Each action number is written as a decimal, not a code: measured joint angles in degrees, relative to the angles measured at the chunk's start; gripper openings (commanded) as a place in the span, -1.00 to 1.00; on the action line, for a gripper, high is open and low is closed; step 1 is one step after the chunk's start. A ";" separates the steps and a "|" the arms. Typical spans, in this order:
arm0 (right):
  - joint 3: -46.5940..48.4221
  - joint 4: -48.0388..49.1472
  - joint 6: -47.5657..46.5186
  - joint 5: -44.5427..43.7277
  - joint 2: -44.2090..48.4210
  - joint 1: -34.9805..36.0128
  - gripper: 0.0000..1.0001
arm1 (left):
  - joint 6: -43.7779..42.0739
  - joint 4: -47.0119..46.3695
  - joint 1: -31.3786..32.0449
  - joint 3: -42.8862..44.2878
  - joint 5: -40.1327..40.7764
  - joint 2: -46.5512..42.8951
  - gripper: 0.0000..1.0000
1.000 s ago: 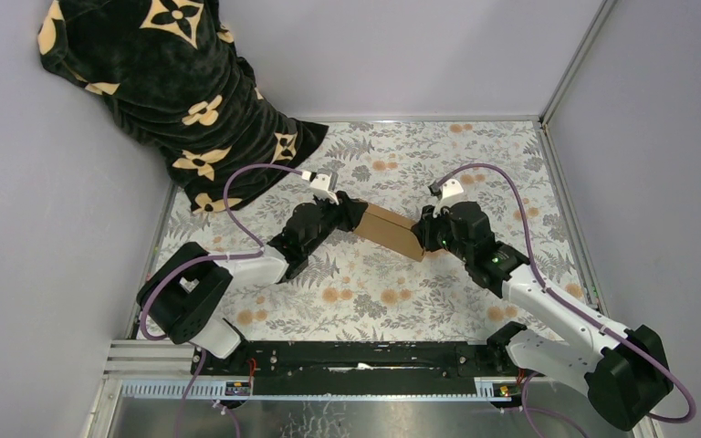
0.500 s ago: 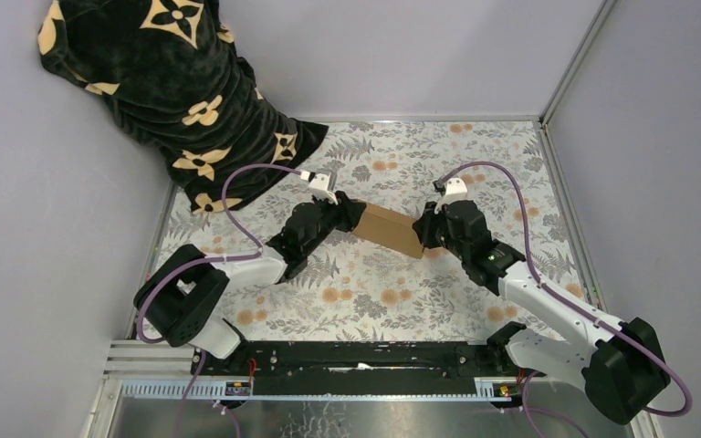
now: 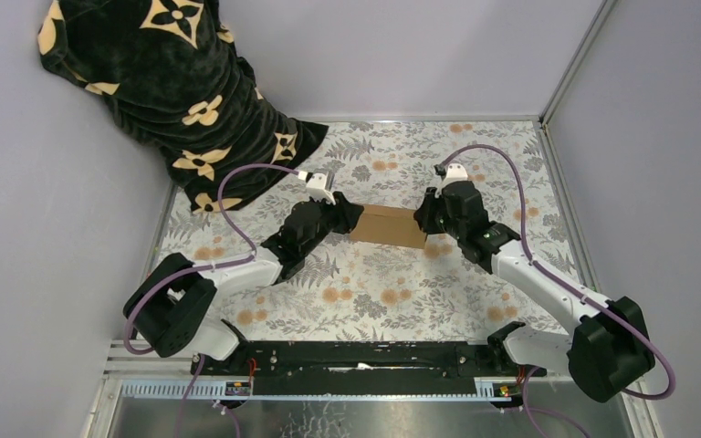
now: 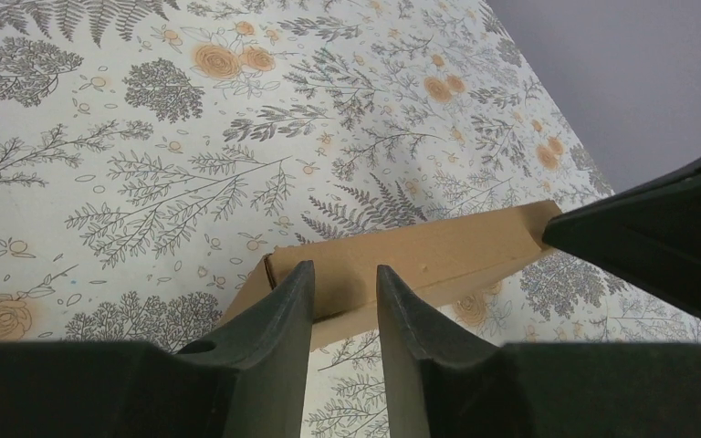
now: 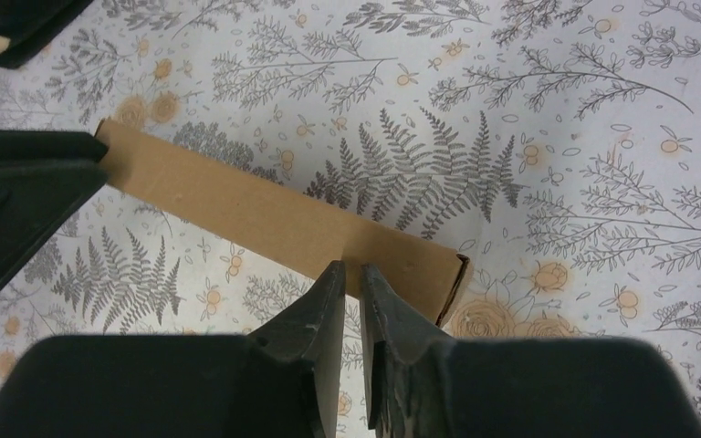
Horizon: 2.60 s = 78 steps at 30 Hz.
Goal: Fold the paper box
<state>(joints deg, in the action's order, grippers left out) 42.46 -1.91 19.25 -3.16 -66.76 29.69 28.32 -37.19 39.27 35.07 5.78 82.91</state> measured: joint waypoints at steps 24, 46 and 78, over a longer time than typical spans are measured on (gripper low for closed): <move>5.88 -10.54 -4.09 3.89 -0.09 -5.07 -0.63 | 2.71 7.96 0.85 1.62 5.29 -2.51 -0.23; 13.53 -16.24 -6.93 5.73 -3.76 -5.09 -0.64 | 2.64 15.65 2.69 6.21 5.90 -2.10 -0.17; 9.42 -8.87 -3.93 4.68 -7.50 -3.98 -0.65 | 2.23 17.49 3.45 7.78 8.85 -1.18 -0.16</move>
<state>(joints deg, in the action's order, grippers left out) 51.88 -10.79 15.31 1.52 -74.26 25.71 30.55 -19.70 42.72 42.85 14.63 81.73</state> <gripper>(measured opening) 0.176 0.416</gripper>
